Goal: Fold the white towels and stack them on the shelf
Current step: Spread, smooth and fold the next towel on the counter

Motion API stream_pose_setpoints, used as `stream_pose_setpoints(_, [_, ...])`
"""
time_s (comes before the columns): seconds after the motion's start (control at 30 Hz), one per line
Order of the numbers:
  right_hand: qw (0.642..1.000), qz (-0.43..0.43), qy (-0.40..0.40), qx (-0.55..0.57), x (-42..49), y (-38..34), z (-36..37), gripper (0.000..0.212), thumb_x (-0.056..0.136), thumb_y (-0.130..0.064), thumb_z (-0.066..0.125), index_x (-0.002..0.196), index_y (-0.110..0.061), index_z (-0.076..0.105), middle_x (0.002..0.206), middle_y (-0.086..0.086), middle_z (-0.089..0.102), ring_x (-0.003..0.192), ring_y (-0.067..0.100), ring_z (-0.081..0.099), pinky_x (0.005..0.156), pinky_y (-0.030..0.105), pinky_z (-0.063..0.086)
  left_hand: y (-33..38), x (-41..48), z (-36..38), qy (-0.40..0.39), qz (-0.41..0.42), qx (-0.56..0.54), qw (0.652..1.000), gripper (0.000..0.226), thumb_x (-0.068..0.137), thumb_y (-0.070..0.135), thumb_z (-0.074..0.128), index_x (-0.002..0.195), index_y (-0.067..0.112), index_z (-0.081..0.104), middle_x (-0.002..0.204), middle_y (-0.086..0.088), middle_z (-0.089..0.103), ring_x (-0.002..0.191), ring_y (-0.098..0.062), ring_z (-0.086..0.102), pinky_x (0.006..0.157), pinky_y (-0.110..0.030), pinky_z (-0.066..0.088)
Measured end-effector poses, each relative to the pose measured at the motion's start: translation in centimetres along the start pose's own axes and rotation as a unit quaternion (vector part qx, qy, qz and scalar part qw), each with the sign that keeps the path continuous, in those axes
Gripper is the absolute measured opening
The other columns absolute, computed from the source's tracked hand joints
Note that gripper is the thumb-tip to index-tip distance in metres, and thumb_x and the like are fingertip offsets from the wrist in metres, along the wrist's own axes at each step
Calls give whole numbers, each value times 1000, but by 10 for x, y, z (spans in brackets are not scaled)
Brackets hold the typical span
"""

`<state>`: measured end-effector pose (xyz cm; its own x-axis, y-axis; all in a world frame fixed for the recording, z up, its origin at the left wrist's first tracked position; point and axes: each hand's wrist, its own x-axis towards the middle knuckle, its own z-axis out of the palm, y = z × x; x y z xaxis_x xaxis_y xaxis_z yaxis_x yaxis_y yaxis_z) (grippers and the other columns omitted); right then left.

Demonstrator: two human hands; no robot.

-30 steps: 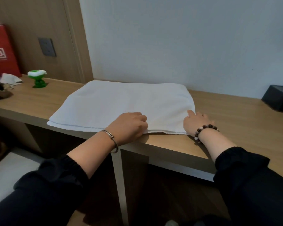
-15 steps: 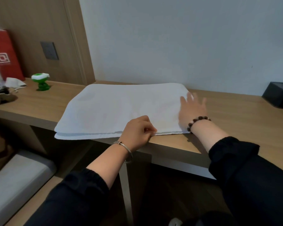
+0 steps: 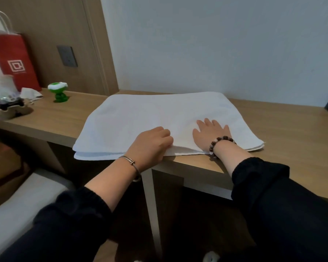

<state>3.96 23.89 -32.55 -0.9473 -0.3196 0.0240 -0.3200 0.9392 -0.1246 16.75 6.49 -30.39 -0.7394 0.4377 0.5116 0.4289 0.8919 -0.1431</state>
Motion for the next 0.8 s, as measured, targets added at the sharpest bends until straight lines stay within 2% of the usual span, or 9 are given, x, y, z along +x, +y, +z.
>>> stream_pose_setpoints(0.23, [1000,10,4,-4,1,-1,0,58,97,-44,14,151,-23,15,160,-1,10,145,24,11,116,53,9,7,-3,-3,-24,65,33,997,27,53,-11,79,63,6,60,63,-8,55,55,-22,50,39,-21,35])
stream_pose_setpoints(0.37, [1000,13,-6,6,2,0,-1,58,97,-44,14,151,-22,16,159,0,11,145,24,12,116,53,10,9,-9,5,-10,23,-2,1000,21,61,-11,70,63,5,56,64,-9,53,56,-25,48,38,-26,35])
stream_pose_setpoints(0.47, [999,-6,23,27,-4,0,-4,54,98,-41,21,146,-20,30,153,2,29,139,24,26,113,50,17,12,-14,11,-1,-22,-32,999,18,68,-10,67,64,3,56,67,-10,54,61,-28,50,41,-32,39])
stream_pose_setpoints(0.53, [991,-41,44,117,-15,1,-8,44,98,-37,32,136,-23,47,143,-1,45,131,22,40,109,42,27,13,-16,14,12,-58,-71,996,13,79,-2,65,69,3,60,75,-10,58,69,-29,52,52,-36,43])
stream_pose_setpoints(0.63, [949,-117,28,293,-38,5,-14,12,89,-32,59,95,-28,68,116,-9,60,113,11,53,95,27,39,12,-19,18,31,-143,-169,975,12,86,14,67,77,6,66,83,0,57,81,-18,51,69,-24,37])
stream_pose_setpoints(0.7, [933,-158,9,322,-51,9,-20,4,80,-31,71,78,-28,70,102,-11,62,102,6,56,94,25,41,12,-19,19,41,-179,-210,960,10,84,18,70,80,9,69,84,8,53,83,-11,48,71,-19,35])
stream_pose_setpoints(0.8, [936,-188,-11,297,-62,9,-26,8,76,-28,78,75,-30,70,98,-11,60,97,4,55,90,20,40,11,-18,18,26,-196,-228,953,7,82,20,71,82,13,72,83,11,52,81,-8,49,72,-18,38])
